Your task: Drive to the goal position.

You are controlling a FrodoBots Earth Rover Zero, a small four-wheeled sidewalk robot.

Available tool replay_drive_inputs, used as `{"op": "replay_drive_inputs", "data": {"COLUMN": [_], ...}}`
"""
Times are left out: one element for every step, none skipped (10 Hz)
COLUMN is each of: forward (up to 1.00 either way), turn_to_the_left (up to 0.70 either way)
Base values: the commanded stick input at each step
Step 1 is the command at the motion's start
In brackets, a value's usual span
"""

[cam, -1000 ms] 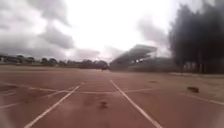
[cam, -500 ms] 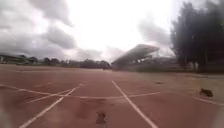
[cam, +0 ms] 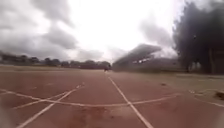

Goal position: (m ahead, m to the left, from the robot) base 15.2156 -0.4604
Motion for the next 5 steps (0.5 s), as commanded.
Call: {"op": "replay_drive_inputs", "data": {"forward": [0.85, 0.85, 0.85, 0.85, 0.85], "turn_to_the_left": [0.0, 0.0, 0.0, 0.0, 0.0]}}
